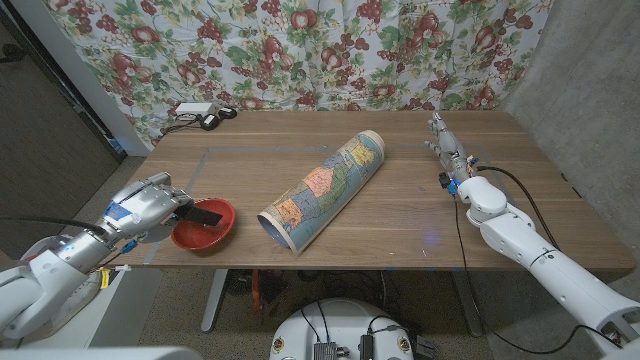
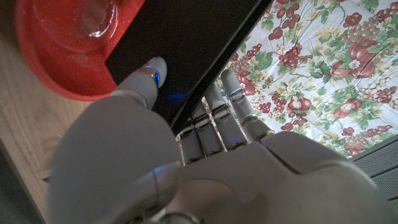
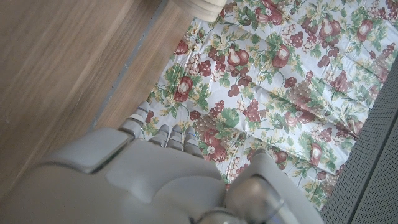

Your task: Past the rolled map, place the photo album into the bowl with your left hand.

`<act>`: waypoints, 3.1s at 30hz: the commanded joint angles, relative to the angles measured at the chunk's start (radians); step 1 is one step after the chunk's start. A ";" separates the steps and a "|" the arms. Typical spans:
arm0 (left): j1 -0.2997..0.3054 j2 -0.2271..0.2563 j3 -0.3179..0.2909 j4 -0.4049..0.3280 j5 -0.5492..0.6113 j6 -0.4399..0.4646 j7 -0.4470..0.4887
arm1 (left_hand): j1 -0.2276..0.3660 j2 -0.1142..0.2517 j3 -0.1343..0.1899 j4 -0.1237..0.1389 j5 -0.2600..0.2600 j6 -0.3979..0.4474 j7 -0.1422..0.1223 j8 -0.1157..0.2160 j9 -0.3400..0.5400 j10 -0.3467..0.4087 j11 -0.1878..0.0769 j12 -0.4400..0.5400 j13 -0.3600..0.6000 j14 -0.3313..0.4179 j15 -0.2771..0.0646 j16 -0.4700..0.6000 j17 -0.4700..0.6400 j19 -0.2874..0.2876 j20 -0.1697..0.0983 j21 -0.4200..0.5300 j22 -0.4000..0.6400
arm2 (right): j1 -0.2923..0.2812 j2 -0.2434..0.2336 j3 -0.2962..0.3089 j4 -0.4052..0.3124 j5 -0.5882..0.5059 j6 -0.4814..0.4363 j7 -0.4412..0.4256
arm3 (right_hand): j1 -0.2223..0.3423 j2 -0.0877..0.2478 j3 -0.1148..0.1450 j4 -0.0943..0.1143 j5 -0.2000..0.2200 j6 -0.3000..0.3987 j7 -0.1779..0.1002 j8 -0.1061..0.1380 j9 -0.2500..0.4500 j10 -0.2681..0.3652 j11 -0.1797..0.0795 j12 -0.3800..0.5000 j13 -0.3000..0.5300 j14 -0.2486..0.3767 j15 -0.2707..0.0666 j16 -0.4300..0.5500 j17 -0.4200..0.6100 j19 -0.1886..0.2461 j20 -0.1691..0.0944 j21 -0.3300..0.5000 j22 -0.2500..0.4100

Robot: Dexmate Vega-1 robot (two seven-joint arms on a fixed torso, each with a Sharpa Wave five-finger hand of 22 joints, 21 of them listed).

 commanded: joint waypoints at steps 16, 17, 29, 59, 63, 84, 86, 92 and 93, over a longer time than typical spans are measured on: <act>0.044 -0.018 0.009 -0.027 0.007 0.064 -0.018 | -0.018 0.029 -0.016 0.025 0.011 0.000 -0.034 -0.025 -0.011 0.004 -0.042 -0.029 0.006 -0.067 -0.119 -0.057 -0.028 -0.038 0.015 -0.055 -0.003 | -0.030 -0.011 0.010 -0.031 0.007 -0.003 -0.006 | 0.001 0.009 -0.006 0.002 0.003 0.007 -0.005 0.003 0.003 -0.002 -0.003 -0.003 0.004 -0.001 -0.011 0.000 0.003 0.005 0.000 0.002 0.003; 0.048 -0.021 0.005 -0.032 0.008 0.065 -0.021 | -0.023 0.023 -0.018 0.024 0.011 -0.003 -0.037 -0.027 -0.012 0.002 -0.043 -0.029 0.007 -0.072 -0.119 -0.060 -0.029 -0.040 0.016 -0.058 -0.002 | -0.030 -0.012 0.009 -0.027 0.003 0.002 -0.004 | 0.001 0.009 -0.006 0.002 0.003 0.008 -0.005 0.003 0.003 -0.001 -0.003 -0.003 0.004 -0.001 -0.011 0.000 0.003 0.005 0.001 0.002 0.003; 0.079 -0.062 -0.030 -0.100 0.033 0.064 -0.100 | -0.099 -0.022 -0.041 0.031 -0.006 -0.072 -0.053 -0.060 -0.018 -0.077 -0.045 -0.077 0.001 -0.149 -0.111 -0.108 -0.051 -0.062 0.032 -0.101 -0.001 | -0.046 -0.016 0.022 -0.019 0.021 0.018 0.007 | 0.001 0.010 -0.006 0.002 0.003 0.007 -0.005 0.002 0.003 -0.002 -0.003 -0.003 0.004 -0.001 -0.011 0.000 0.003 0.005 0.001 0.002 0.003; 0.063 -0.130 -0.058 -0.169 0.061 0.031 -0.255 | -0.244 -0.072 -0.050 0.048 -0.065 -0.119 -0.048 -0.083 -0.031 -0.225 -0.034 -0.164 -0.022 -0.298 -0.082 -0.148 -0.110 -0.117 0.077 -0.194 0.000 | -0.068 -0.028 0.031 -0.027 0.028 0.024 0.011 | 0.001 0.012 -0.007 0.002 0.003 0.006 -0.005 0.002 0.003 -0.001 -0.003 -0.003 0.004 0.000 -0.011 0.000 0.003 0.005 0.001 0.002 0.003; 0.059 -0.136 -0.054 -0.174 0.063 0.039 -0.263 | -0.250 -0.071 -0.048 0.048 -0.068 -0.128 -0.048 -0.086 -0.031 -0.230 -0.034 -0.165 -0.022 -0.306 -0.079 -0.148 -0.112 -0.117 0.080 -0.199 0.000 | -0.065 -0.027 0.031 -0.026 0.030 0.023 0.013 | 0.000 0.012 -0.008 0.002 0.003 0.006 -0.005 0.002 0.003 -0.001 -0.003 -0.003 0.004 0.000 -0.010 0.000 0.003 0.006 0.000 0.002 0.003; 0.040 -0.139 -0.085 -0.171 0.028 0.018 -0.312 | -0.296 -0.089 -0.044 0.045 -0.082 -0.181 -0.047 -0.109 -0.033 -0.312 -0.019 -0.183 -0.038 -0.373 -0.051 -0.156 -0.141 -0.145 0.123 -0.241 0.002 | -0.037 -0.018 0.017 -0.009 0.031 0.003 0.021 | 0.001 0.014 -0.008 0.002 0.004 0.006 -0.005 0.002 0.003 -0.001 -0.003 -0.003 0.004 0.000 -0.010 0.000 0.003 0.006 0.000 0.002 0.003; 0.038 -0.137 -0.095 -0.167 0.006 0.000 -0.317 | -0.311 -0.097 -0.050 0.047 -0.086 -0.185 -0.048 -0.111 -0.033 -0.318 -0.017 -0.181 -0.039 -0.381 -0.046 -0.156 -0.145 -0.149 0.131 -0.247 0.002 | -0.034 -0.017 0.015 -0.007 0.030 0.001 0.022 | 0.001 0.014 -0.008 0.002 0.004 0.007 -0.005 0.002 0.003 -0.001 -0.003 -0.003 0.004 0.000 -0.010 0.000 0.003 0.006 0.001 0.002 0.003; 0.035 -0.142 -0.121 -0.169 -0.016 -0.043 -0.328 | -0.364 -0.118 -0.071 0.061 -0.099 -0.194 -0.045 -0.116 -0.033 -0.332 -0.011 -0.175 -0.040 -0.394 -0.035 -0.150 -0.154 -0.165 0.150 -0.266 0.003 | -0.027 -0.013 0.010 -0.001 0.030 -0.003 0.024 | 0.001 0.015 -0.008 0.002 0.004 0.006 -0.006 0.002 0.003 -0.001 -0.003 -0.003 0.004 0.000 -0.011 0.000 0.003 0.006 0.001 0.002 0.003; 0.037 -0.138 -0.130 -0.167 -0.033 -0.061 -0.335 | -0.368 -0.118 -0.072 0.062 -0.099 -0.194 -0.045 -0.116 -0.033 -0.333 -0.009 -0.175 -0.040 -0.395 -0.035 -0.151 -0.154 -0.166 0.151 -0.267 0.003 | -0.025 -0.012 0.008 0.003 0.027 0.000 0.026 | 0.001 0.015 -0.008 0.002 0.004 0.006 -0.006 0.002 0.003 -0.001 -0.004 -0.003 0.004 0.000 -0.012 0.000 0.003 0.006 0.000 0.002 0.003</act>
